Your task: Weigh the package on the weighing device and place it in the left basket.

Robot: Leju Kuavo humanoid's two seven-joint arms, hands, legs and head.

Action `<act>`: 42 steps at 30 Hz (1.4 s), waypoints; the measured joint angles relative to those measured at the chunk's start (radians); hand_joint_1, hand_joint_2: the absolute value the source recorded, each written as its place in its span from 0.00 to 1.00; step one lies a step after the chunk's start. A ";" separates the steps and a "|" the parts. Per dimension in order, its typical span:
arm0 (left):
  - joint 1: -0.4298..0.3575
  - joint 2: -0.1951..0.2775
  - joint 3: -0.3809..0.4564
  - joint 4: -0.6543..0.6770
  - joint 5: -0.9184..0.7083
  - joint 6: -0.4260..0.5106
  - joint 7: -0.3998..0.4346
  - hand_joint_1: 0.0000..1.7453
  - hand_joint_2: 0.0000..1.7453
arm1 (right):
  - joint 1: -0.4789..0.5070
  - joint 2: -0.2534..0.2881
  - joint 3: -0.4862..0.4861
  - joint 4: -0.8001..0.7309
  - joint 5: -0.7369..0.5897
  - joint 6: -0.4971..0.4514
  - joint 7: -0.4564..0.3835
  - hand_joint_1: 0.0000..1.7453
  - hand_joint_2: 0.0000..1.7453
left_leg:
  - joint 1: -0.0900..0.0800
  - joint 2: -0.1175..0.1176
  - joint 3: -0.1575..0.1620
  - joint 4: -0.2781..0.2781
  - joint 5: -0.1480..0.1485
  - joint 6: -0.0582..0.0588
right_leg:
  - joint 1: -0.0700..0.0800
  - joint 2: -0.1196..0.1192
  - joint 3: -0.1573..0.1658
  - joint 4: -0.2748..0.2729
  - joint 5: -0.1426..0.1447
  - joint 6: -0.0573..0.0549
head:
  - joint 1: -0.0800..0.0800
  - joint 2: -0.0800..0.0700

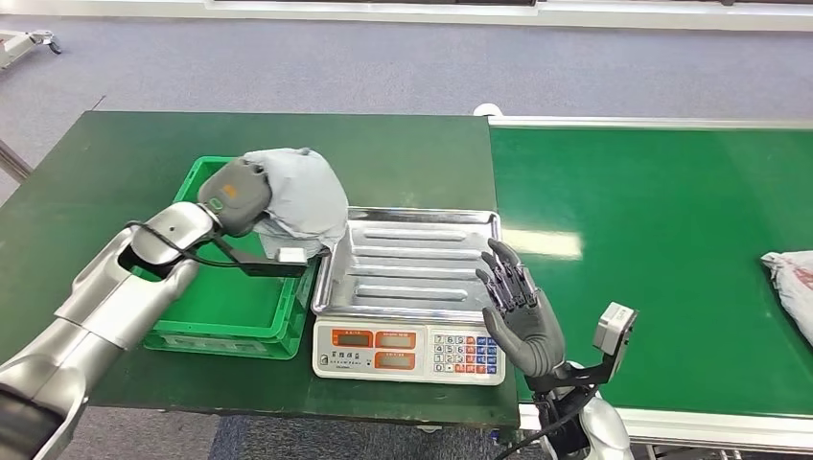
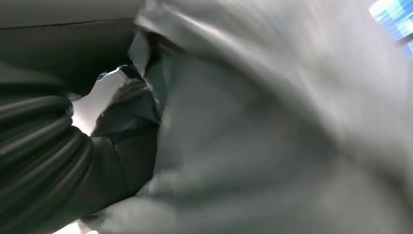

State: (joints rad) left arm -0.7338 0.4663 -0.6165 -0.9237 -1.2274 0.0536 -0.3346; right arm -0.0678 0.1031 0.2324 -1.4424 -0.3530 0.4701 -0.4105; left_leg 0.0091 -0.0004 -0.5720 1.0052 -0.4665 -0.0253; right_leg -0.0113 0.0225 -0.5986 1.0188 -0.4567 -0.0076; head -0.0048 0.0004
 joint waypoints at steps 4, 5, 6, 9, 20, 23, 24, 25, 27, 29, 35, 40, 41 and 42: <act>0.041 0.038 0.059 0.015 -0.023 0.003 -0.001 1.00 1.00 | 0.000 0.000 -0.002 0.000 0.000 0.002 -0.002 0.00 1.00 | 0.001 -0.004 0.000 0.000 0.001 -0.001 | 0.000 -0.004 0.002 0.000 -0.001 -0.001 | 0.000 0.000; 0.048 0.043 0.068 0.016 -0.026 0.001 -0.001 1.00 1.00 | 0.000 0.000 -0.003 0.000 0.000 0.002 -0.002 0.00 1.00 | 0.001 -0.005 0.000 0.000 0.002 -0.002 | 0.000 -0.005 0.002 0.000 -0.001 -0.001 | 0.000 0.000; 0.053 0.046 0.074 0.018 -0.029 -0.001 0.000 1.00 1.00 | 0.000 0.000 -0.003 0.000 0.000 0.002 -0.002 0.00 1.00 | 0.001 -0.006 -0.001 0.000 0.002 -0.002 | 0.001 -0.006 0.002 0.000 0.000 -0.001 | 0.000 0.000; 0.064 0.057 0.086 0.021 -0.034 -0.010 0.004 1.00 1.00 | 0.000 0.000 -0.003 0.000 0.001 0.002 -0.002 0.00 1.00 | 0.001 -0.006 -0.001 0.000 0.003 -0.002 | 0.000 -0.006 0.003 0.000 0.000 -0.001 | 0.000 0.000; 0.109 0.103 0.150 0.075 -0.119 -0.028 0.047 1.00 1.00 | 0.021 0.000 -0.012 -0.009 0.030 -0.020 0.012 0.00 1.00 | 0.001 -0.006 -0.002 0.000 0.003 -0.002 | 0.000 -0.006 0.000 0.000 0.000 -0.001 | 0.000 0.000; 0.114 0.103 0.162 0.106 -0.143 -0.035 0.063 1.00 1.00 | 0.029 0.000 -0.013 -0.018 0.036 -0.027 0.015 0.00 1.00 | 0.001 -0.006 -0.003 0.000 0.003 -0.002 | 0.000 -0.006 -0.002 0.000 0.000 -0.001 | 0.000 0.000; 0.117 0.104 0.165 0.113 -0.146 -0.035 0.064 1.00 1.00 | 0.031 0.000 -0.013 -0.020 0.037 -0.028 0.016 0.00 1.00 | 0.001 -0.006 -0.004 0.000 0.003 -0.002 | 0.000 -0.006 -0.002 0.000 0.000 -0.001 | 0.000 0.000; 0.120 0.104 0.166 0.120 -0.149 -0.035 0.065 1.00 1.00 | 0.032 0.000 -0.013 -0.022 0.038 -0.029 0.016 0.00 1.00 | 0.001 -0.006 -0.004 0.000 0.003 -0.002 | 0.000 -0.006 -0.002 0.000 0.000 -0.001 | 0.000 0.000; 0.125 0.105 0.166 0.130 -0.151 -0.036 0.065 1.00 1.00 | 0.034 0.000 -0.013 -0.024 0.038 -0.030 0.016 0.00 1.00 | 0.001 -0.006 -0.004 0.000 0.003 -0.002 | 0.000 -0.006 -0.002 0.000 0.000 -0.001 | 0.000 0.000; 0.128 0.105 0.167 0.138 -0.152 -0.036 0.066 1.00 1.00 | 0.034 0.000 -0.013 -0.025 0.039 -0.031 0.016 0.00 1.00 | 0.001 -0.006 -0.005 0.000 0.003 -0.002 | 0.000 -0.006 -0.003 0.000 0.000 -0.001 | 0.000 0.000; 0.128 0.106 0.170 0.153 -0.154 -0.037 0.067 1.00 1.00 | 0.034 0.000 -0.013 -0.025 0.039 -0.032 0.016 0.00 1.00 | 0.001 -0.006 -0.005 0.000 0.003 -0.002 | 0.000 -0.006 -0.003 0.000 0.000 -0.001 | 0.000 0.000; 0.117 0.106 0.170 0.173 -0.209 -0.075 0.106 1.00 1.00 | 0.039 0.000 -0.015 -0.031 0.039 -0.042 0.016 0.00 1.00 | 0.001 -0.006 -0.005 0.000 0.002 -0.003 | 0.000 -0.006 -0.004 0.000 0.000 -0.001 | 0.000 0.000; 0.111 0.107 0.170 0.180 -0.222 -0.087 0.118 1.00 1.00 | 0.042 0.000 -0.016 -0.035 0.039 -0.044 0.016 0.00 1.00 | 0.001 -0.006 -0.005 0.000 0.002 -0.003 | 0.000 -0.005 -0.004 0.000 0.000 -0.001 | 0.000 0.000; 0.104 0.109 0.170 0.186 -0.233 -0.104 0.129 1.00 1.00 | 0.046 0.000 -0.016 -0.038 0.039 -0.046 0.015 0.00 1.00 | 0.001 -0.006 -0.005 0.000 0.002 -0.003 | 0.001 -0.005 -0.004 0.000 0.000 -0.002 | 0.000 0.000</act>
State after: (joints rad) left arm -0.6302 0.5754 -0.4463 -0.7374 -1.4608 -0.0503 -0.2061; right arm -0.0218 0.1033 0.2159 -1.4804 -0.3140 0.4244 -0.3950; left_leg 0.0103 -0.0063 -0.5769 1.0052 -0.4641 -0.0279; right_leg -0.0107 0.0173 -0.6024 1.0192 -0.4566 -0.0091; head -0.0049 0.0004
